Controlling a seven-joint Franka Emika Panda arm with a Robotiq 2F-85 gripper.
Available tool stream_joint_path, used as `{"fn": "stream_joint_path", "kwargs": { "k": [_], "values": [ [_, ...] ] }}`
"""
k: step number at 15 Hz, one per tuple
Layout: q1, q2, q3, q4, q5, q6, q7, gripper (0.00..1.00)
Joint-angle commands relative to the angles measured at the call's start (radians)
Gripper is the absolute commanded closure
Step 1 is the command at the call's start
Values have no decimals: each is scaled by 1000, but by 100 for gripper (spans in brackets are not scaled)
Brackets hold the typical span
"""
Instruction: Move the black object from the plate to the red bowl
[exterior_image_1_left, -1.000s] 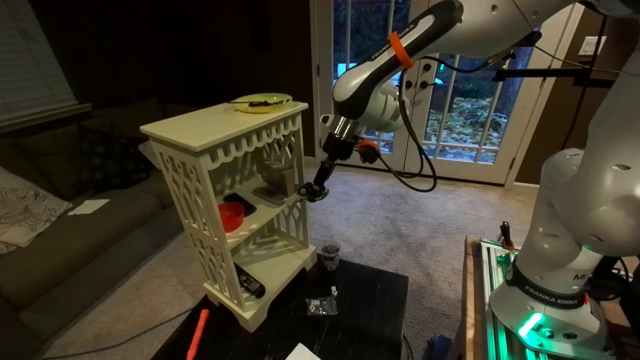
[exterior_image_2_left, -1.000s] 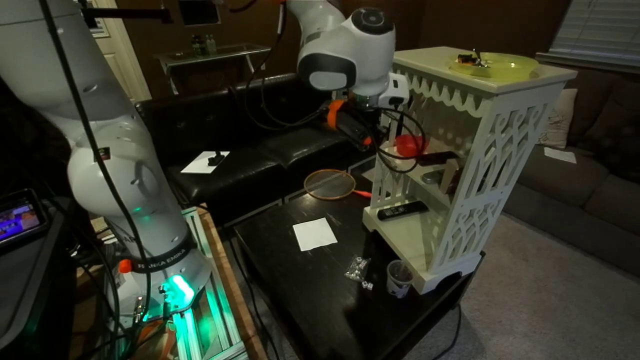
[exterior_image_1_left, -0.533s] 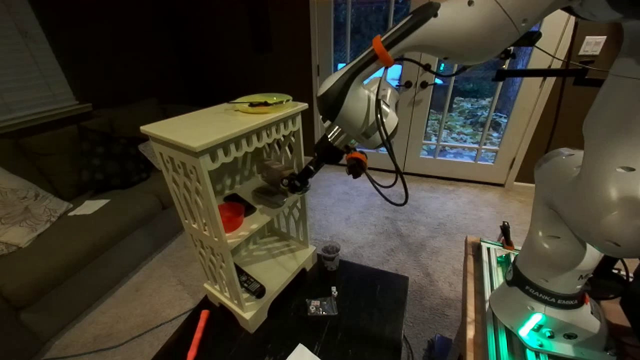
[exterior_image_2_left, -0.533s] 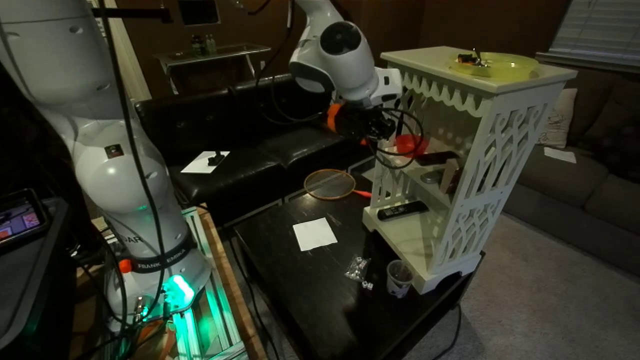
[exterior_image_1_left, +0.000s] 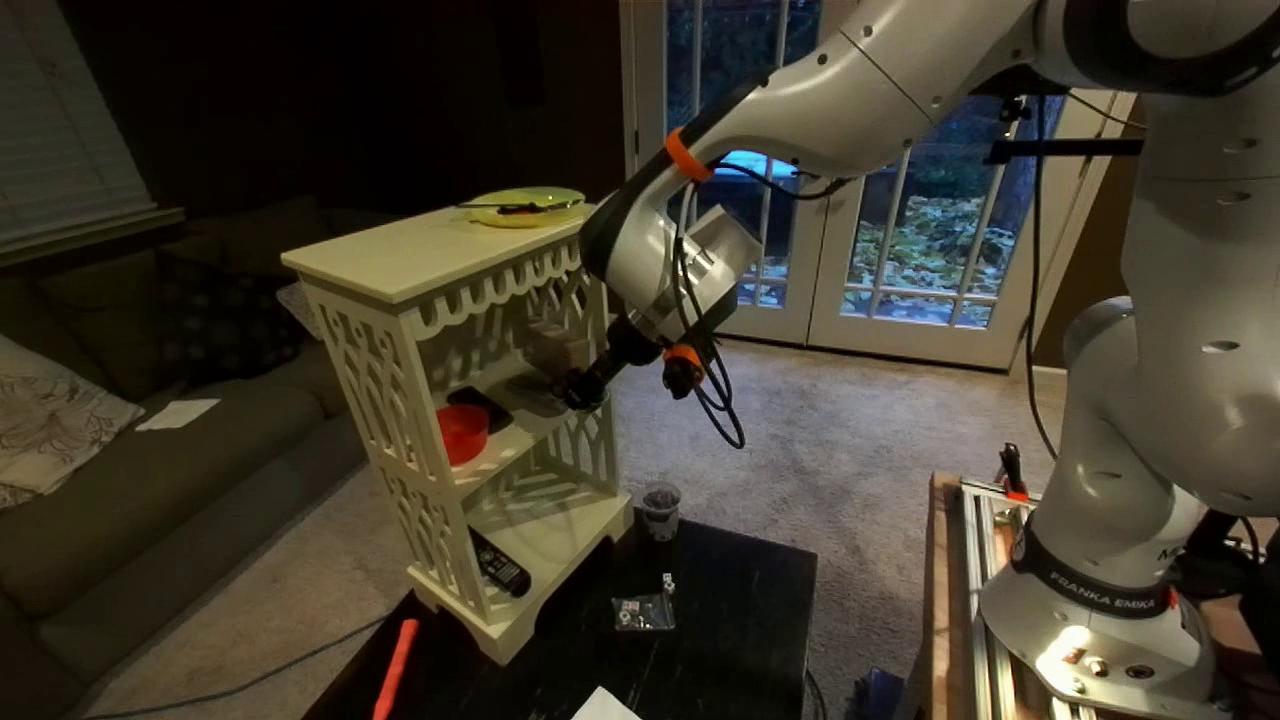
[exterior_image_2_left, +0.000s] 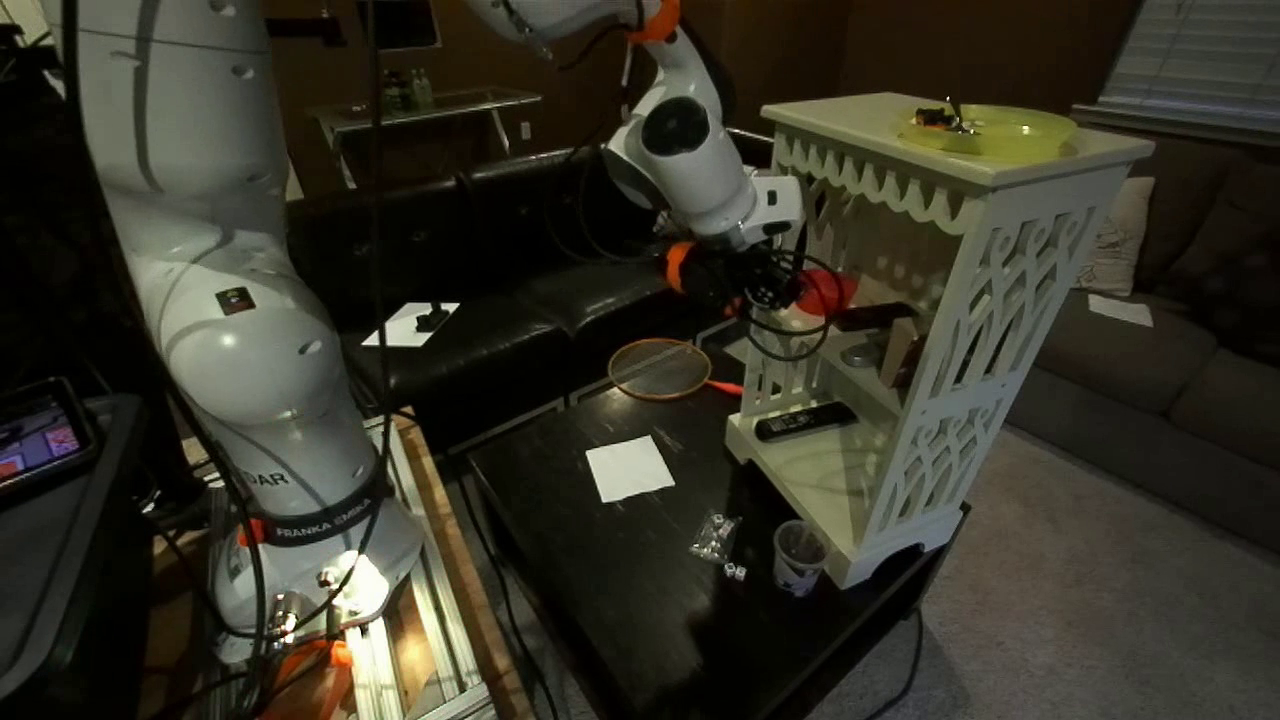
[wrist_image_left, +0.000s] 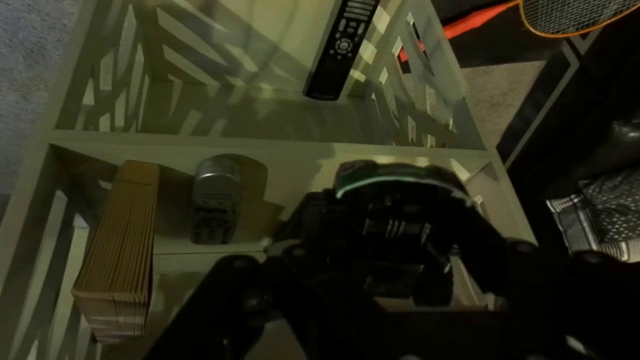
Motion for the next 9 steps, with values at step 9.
{"fn": "stream_joint_path", "kwargs": {
  "k": [9],
  "values": [
    [-4, 149, -56, 281, 428, -87, -466, 58]
  ]
}}
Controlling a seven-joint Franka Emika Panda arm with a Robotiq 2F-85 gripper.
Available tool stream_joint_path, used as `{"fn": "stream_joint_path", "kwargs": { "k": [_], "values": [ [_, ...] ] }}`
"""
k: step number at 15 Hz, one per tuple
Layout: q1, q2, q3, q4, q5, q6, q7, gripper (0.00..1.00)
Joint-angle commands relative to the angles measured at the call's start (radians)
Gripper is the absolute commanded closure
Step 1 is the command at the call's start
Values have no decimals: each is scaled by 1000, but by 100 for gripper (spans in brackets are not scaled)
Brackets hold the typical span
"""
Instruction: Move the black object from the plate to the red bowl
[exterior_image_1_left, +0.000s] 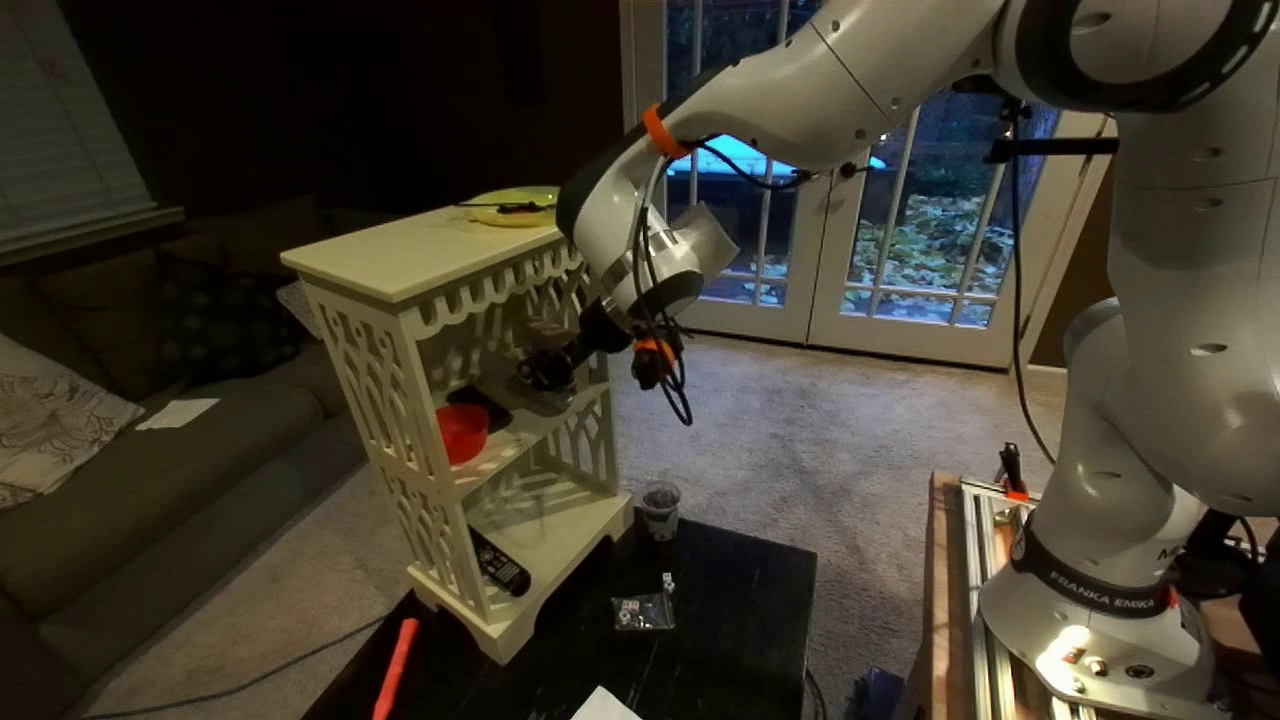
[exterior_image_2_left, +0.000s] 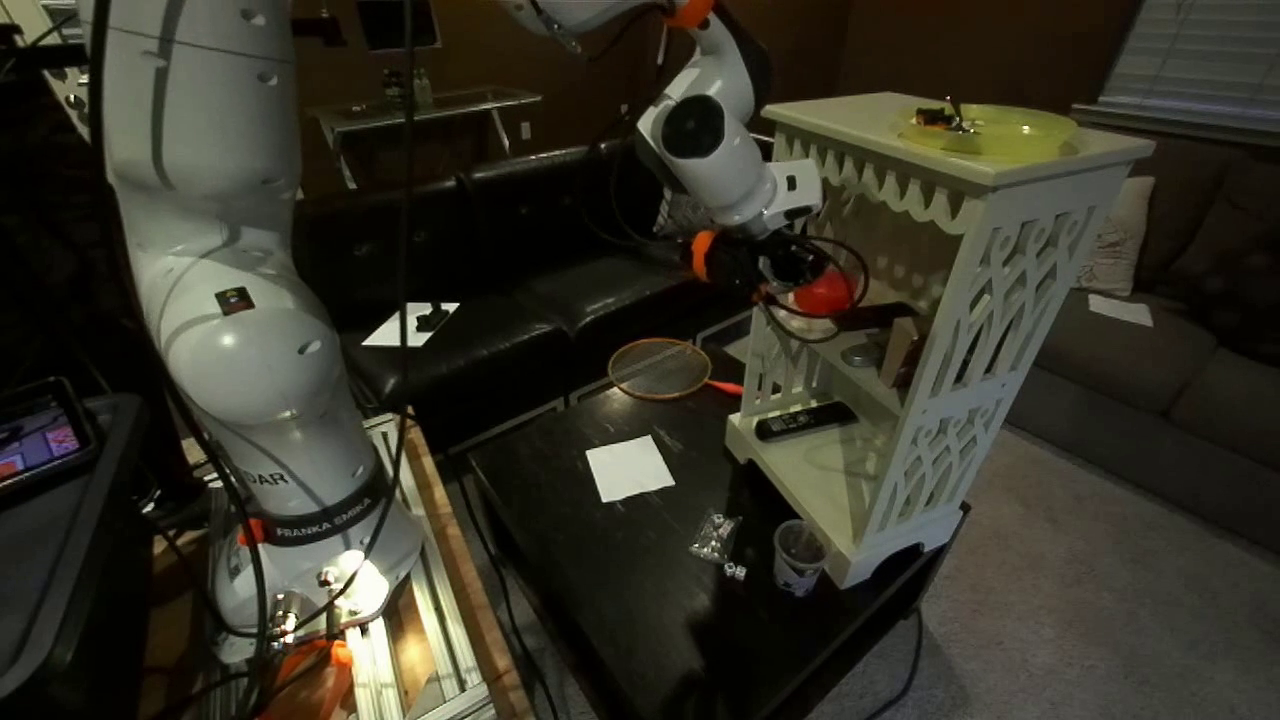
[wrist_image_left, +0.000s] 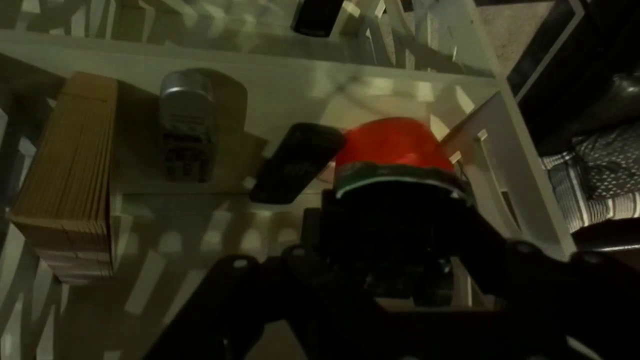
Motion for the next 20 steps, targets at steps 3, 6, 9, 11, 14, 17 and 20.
{"fn": "stream_joint_path", "kwargs": {
  "k": [3, 6, 9, 11, 14, 17, 20],
  "values": [
    [4, 125, -94, 137, 331, -159, -345, 58],
    [6, 163, -128, 122, 453, -268, -465, 58],
    [9, 178, -146, 95, 552, -368, -560, 58],
    [12, 170, -147, 63, 607, -440, -624, 58],
    [16, 168, -137, 29, 653, -530, -690, 58],
    [-8, 185, -99, 29, 703, -582, -750, 58],
    [-42, 195, -83, 64, 652, -608, -696, 58]
  ]
}}
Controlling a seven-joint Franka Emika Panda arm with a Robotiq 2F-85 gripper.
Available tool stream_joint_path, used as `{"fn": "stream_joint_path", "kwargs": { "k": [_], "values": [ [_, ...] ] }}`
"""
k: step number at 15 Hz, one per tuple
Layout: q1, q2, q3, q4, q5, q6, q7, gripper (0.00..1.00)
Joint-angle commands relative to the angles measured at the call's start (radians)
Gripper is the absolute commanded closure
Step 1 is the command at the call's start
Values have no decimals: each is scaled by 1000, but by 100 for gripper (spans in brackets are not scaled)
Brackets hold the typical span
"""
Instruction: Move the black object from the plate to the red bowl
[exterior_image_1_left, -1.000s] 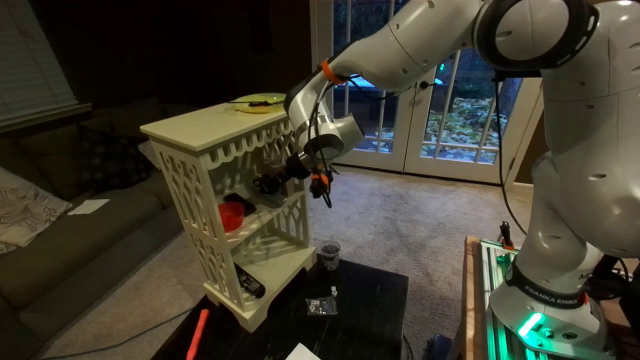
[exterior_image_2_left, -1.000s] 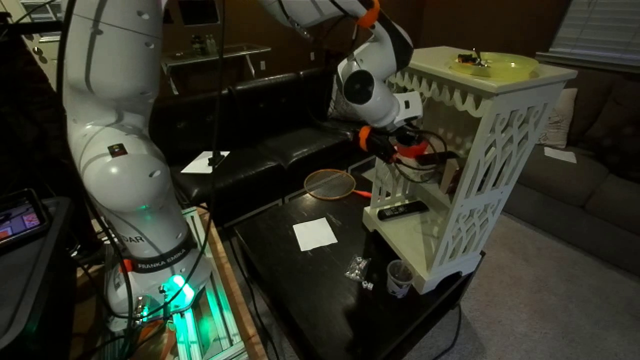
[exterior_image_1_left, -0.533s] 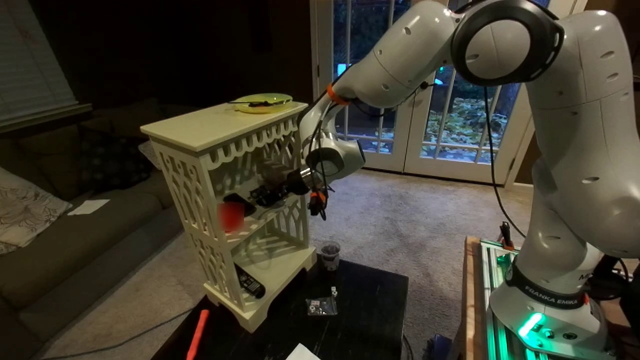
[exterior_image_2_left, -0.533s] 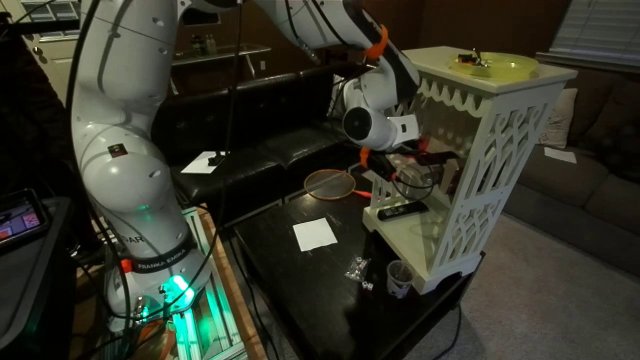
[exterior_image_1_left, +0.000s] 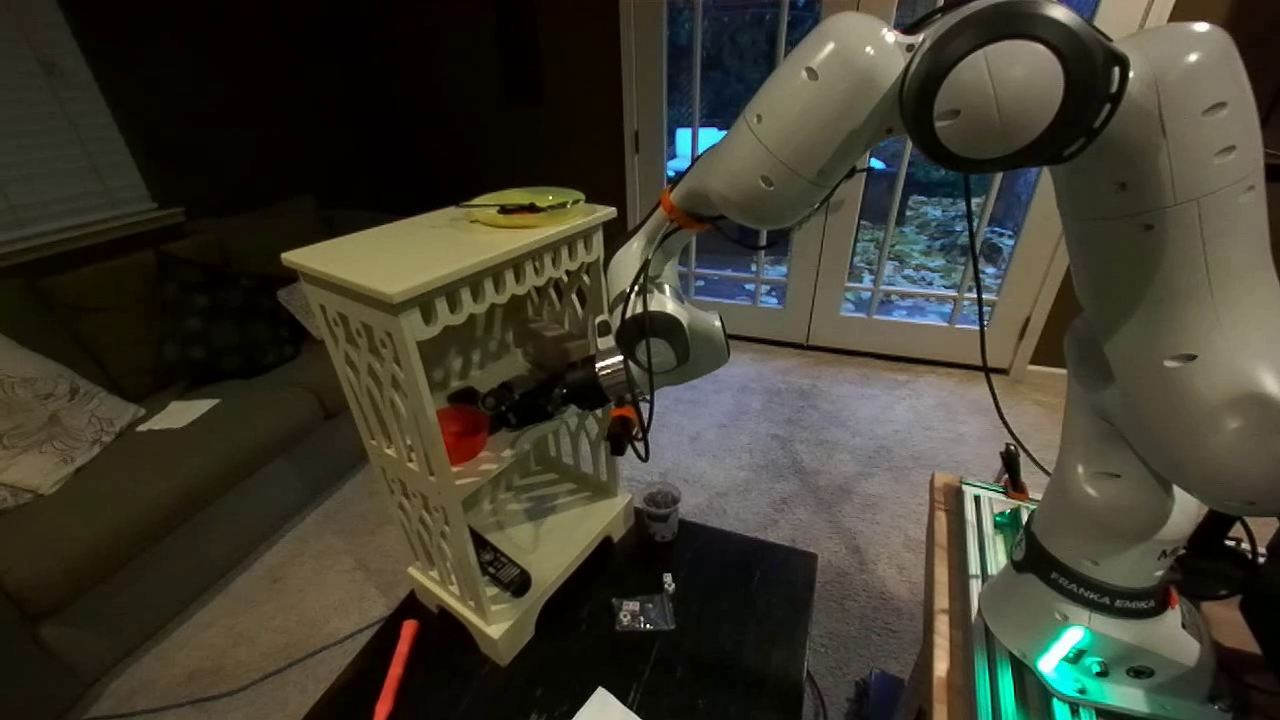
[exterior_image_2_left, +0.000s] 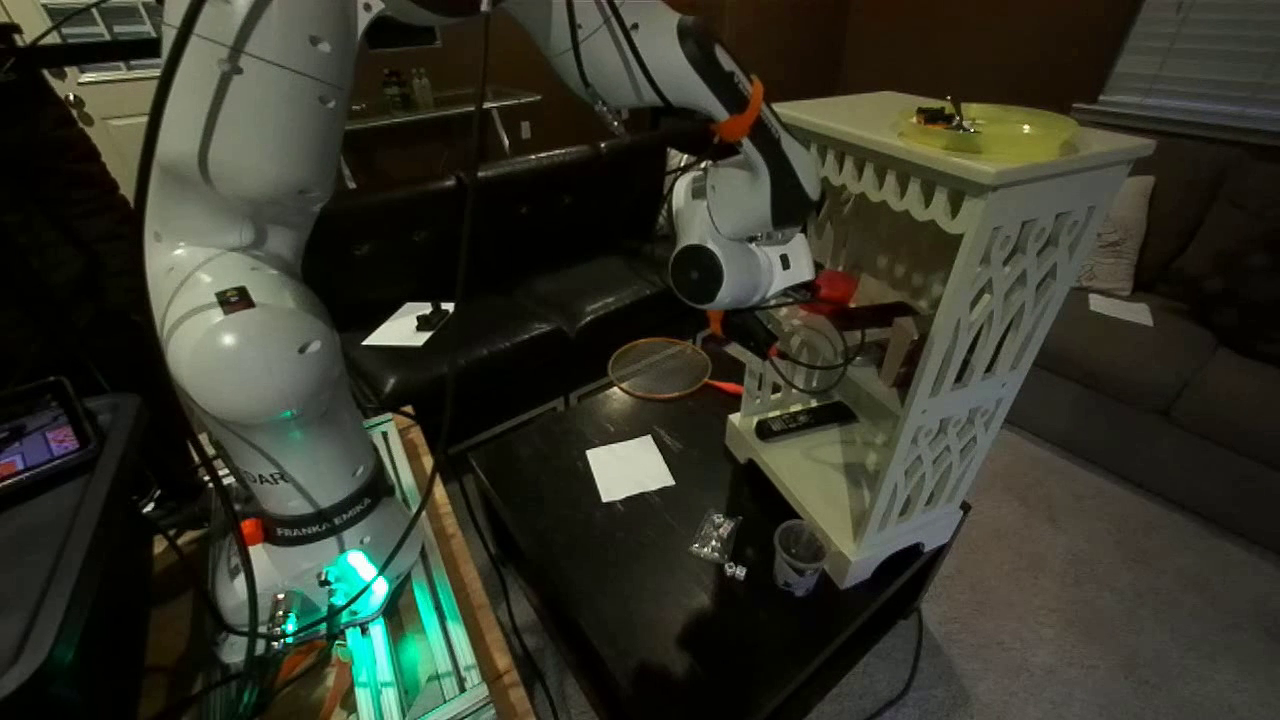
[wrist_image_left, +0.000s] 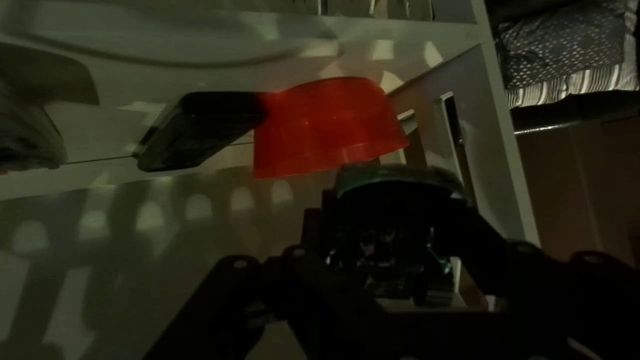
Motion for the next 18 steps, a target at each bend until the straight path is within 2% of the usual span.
{"fn": "stream_joint_path", "kwargs": {
  "k": [1, 4, 6, 7, 9, 10, 17, 18],
  "values": [
    [-45, 7, 20, 35, -5, -35, 14, 58],
    [-63, 25, 22, 89, -5, 5, 49, 58],
    [-39, 34, 49, 74, -18, 55, 65, 58],
    [-62, 8, 30, 54, -11, 12, 33, 33],
    [-47, 20, 46, 54, -10, 33, 42, 33],
    [-51, 13, 46, 46, -10, 20, 47, 58],
    [-178, -68, -12, 55, -5, -132, 49, 58],
    [-256, -82, 61, 51, -5, -126, 11, 58]
  ]
}}
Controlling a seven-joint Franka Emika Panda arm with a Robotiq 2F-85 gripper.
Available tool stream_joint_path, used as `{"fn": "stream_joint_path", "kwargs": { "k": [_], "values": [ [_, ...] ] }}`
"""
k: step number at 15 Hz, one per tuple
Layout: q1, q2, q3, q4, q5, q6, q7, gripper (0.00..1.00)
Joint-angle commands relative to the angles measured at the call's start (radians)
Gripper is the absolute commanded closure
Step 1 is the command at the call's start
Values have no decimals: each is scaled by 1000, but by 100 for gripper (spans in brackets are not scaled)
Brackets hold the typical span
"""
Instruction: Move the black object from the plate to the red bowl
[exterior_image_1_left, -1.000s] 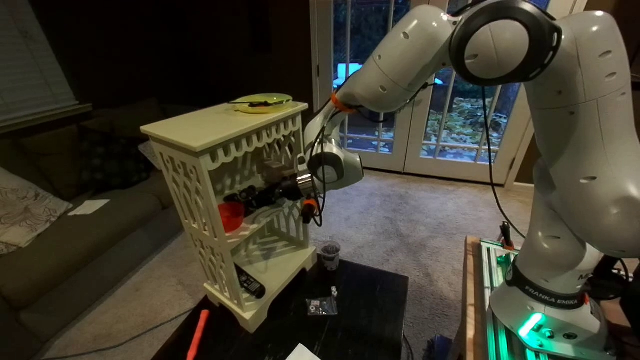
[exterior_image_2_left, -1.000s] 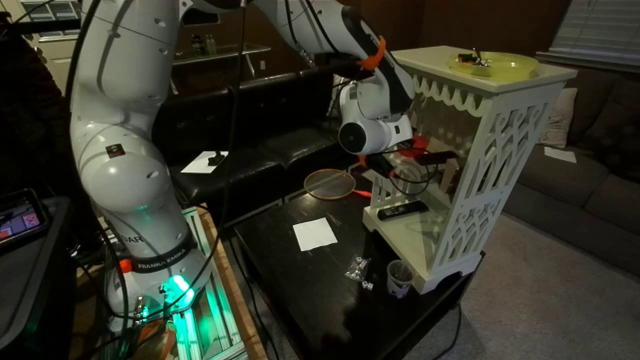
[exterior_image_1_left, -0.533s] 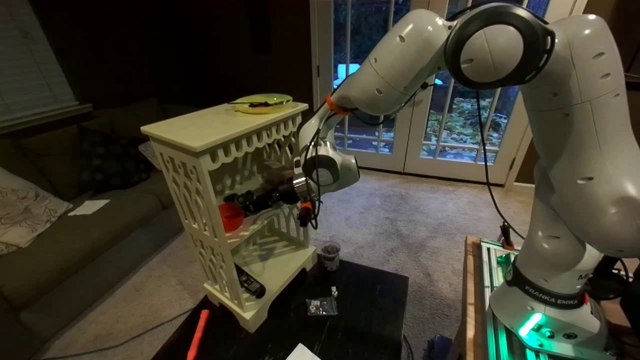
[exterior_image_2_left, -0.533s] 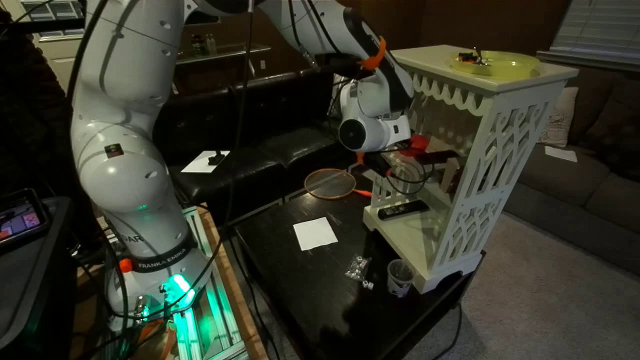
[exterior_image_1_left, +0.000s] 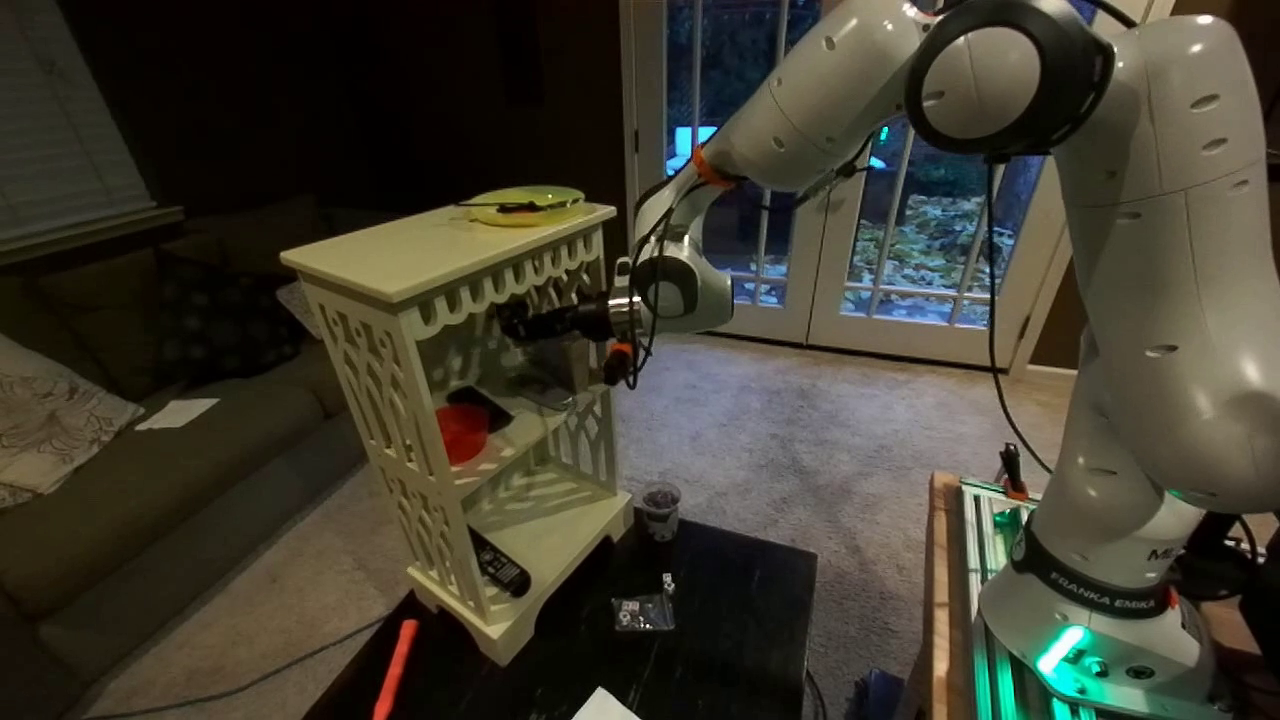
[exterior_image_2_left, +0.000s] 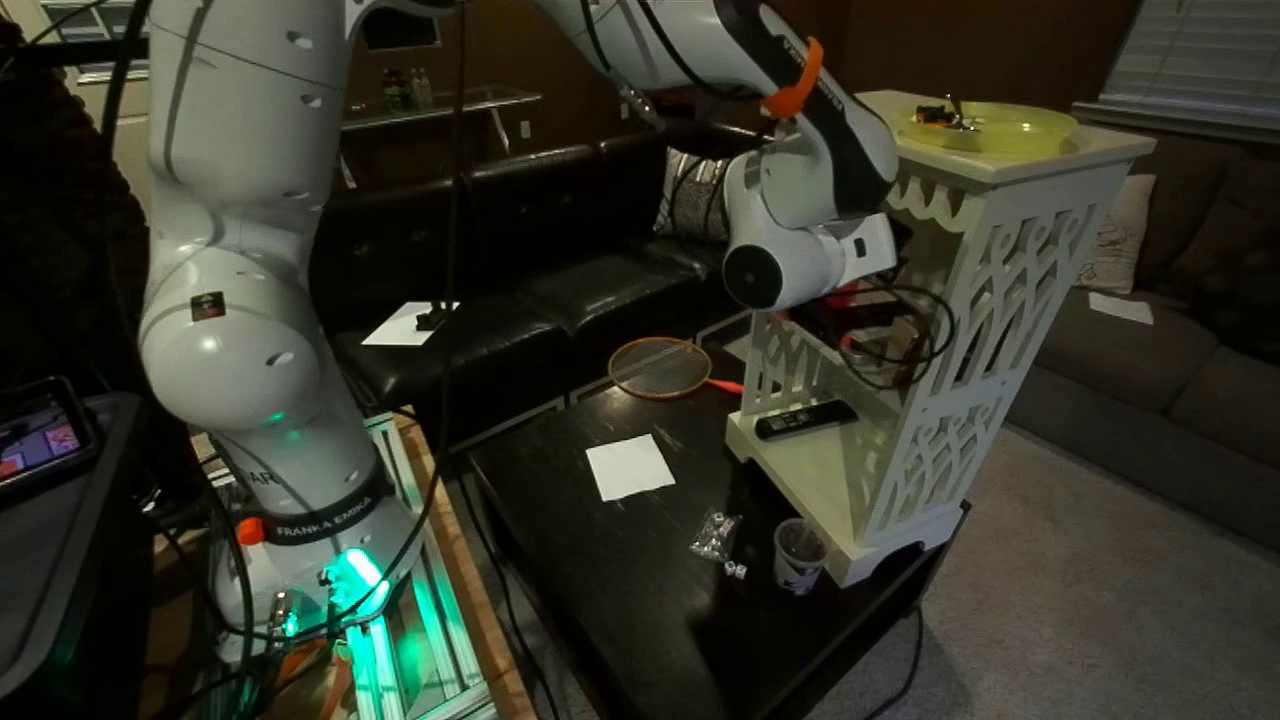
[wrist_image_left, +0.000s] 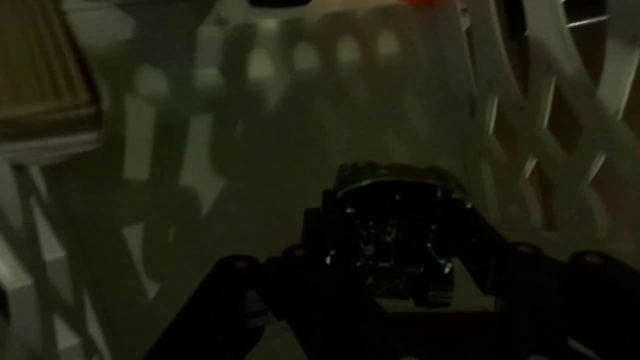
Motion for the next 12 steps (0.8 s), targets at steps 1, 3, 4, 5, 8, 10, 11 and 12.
{"fn": "stream_joint_path", "kwargs": {
  "k": [1, 3, 4, 5, 8, 10, 11, 12],
  "values": [
    [-120, -56, 85, -26, 0, -28, -53, 58],
    [-152, -62, 127, -42, 0, -23, -81, 58],
    [-71, -58, 75, -66, 0, -21, -68, 58],
    [-59, -57, 88, -79, 0, 2, -78, 58],
    [6, -47, 99, -117, -2, 42, -94, 58],
    [35, -50, 101, -135, -3, 42, -77, 58],
    [42, -47, 97, -132, -3, 50, -68, 58],
    [52, -46, 95, -127, -4, 83, -53, 58]
  ]
}}
